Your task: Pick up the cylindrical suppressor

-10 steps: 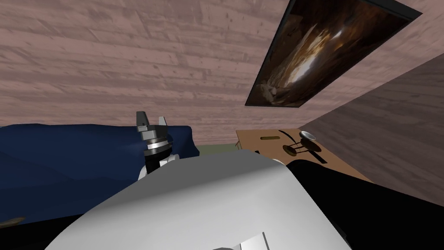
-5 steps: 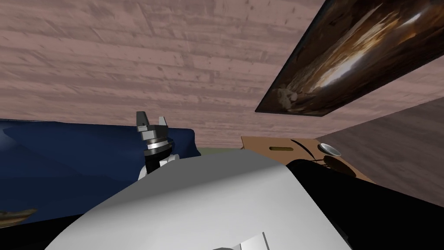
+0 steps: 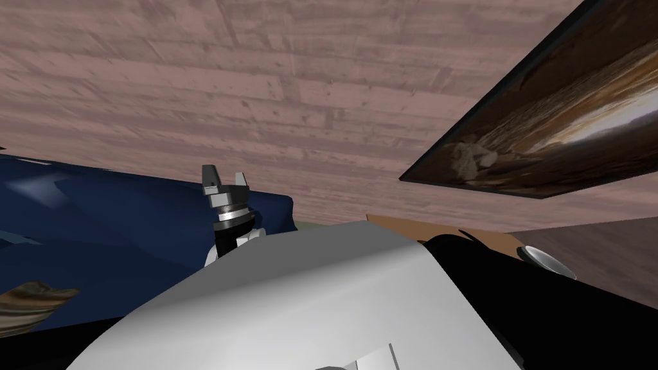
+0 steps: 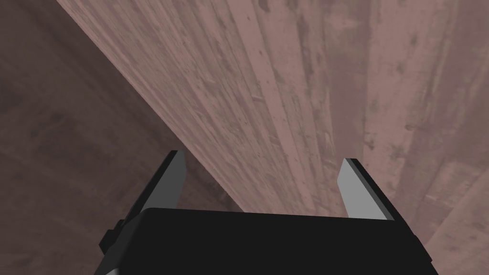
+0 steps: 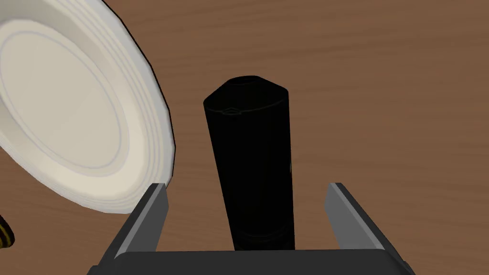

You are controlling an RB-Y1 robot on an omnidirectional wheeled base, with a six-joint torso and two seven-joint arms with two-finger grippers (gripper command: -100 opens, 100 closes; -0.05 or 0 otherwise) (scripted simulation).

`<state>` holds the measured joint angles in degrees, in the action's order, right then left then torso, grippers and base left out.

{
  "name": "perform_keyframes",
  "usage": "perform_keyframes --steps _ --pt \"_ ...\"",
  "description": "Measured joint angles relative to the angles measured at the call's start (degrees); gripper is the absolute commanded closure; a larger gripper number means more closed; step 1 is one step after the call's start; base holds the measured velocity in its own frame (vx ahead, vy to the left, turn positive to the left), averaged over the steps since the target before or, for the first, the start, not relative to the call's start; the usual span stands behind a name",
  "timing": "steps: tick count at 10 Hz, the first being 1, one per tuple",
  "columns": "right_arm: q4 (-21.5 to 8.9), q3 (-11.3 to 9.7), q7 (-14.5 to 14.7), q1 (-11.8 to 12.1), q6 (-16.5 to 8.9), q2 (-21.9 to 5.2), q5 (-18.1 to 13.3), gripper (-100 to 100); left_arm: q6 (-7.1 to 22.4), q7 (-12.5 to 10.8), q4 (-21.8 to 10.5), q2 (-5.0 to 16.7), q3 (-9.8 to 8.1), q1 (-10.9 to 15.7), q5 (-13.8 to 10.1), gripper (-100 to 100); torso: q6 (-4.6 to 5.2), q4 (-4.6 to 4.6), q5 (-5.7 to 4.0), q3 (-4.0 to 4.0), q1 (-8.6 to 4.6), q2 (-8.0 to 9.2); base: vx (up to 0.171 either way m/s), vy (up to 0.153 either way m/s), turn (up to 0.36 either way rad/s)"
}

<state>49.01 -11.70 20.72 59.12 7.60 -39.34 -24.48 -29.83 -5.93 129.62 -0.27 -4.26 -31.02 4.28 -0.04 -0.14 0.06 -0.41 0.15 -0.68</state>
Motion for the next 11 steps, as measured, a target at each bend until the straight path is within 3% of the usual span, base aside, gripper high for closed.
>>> perform_keyframes --steps 1,2,3,4,6,7,11 --pt "-1.1 0.0 0.4 -1.1 -0.1 0.2 -0.5 -100 0.0 0.0 0.0 0.0 0.0 0.0 0.0 0 0.06 0.02 0.02 0.07 0.1 0.13 0.047 -0.006 0.023" --pt "-1.2 0.1 0.5 -1.3 -0.1 0.2 -0.6 0 0.0 0.0 0.0 0.0 0.0 0.0 0.0 0 0.08 0.08 0.03 0.27 0.07 0.51 0.007 -0.005 0.003" --pt "-1.2 0.1 0.5 -1.3 -0.1 0.2 -0.6 -100 0.0 0.0 0.0 0.0 0.0 0.0 0.0 0 0.09 0.14 0.03 0.4 0.08 0.72 -0.027 -0.037 0.035" --pt "-1.2 -0.5 0.3 -1.9 -0.7 0.5 -0.5 -100 0.0 0.0 0.0 0.0 0.0 0.0 0.0 0 0.08 0.18 0.0 0.5 -0.03 0.89 -0.048 -0.046 0.036" --pt "-3.9 -0.6 0.9 -4.5 -1.0 2.4 -0.9 -100 0.0 0.0 0.0 0.0 0.0 0.0 0.0 0 0.08 0.23 -0.02 0.61 -0.1 1.07 -0.047 -0.037 0.037" --pt "-4.0 -0.7 1.0 -4.6 -1.1 2.5 -0.9 100 0.0 0.0 0.0 0.0 0.0 0.0 0.0 0 0.1 0.22 0.0 0.58 -0.02 1.01 0.0 0.0 0.0" --pt "-4.0 -0.7 1.1 -4.6 -1.1 2.5 -0.9 100 0.0 0.0 0.0 0.0 0.0 0.0 0.0 0 0.12 0.19 0.04 0.51 0.08 0.89 0.0 0.0 0.0"
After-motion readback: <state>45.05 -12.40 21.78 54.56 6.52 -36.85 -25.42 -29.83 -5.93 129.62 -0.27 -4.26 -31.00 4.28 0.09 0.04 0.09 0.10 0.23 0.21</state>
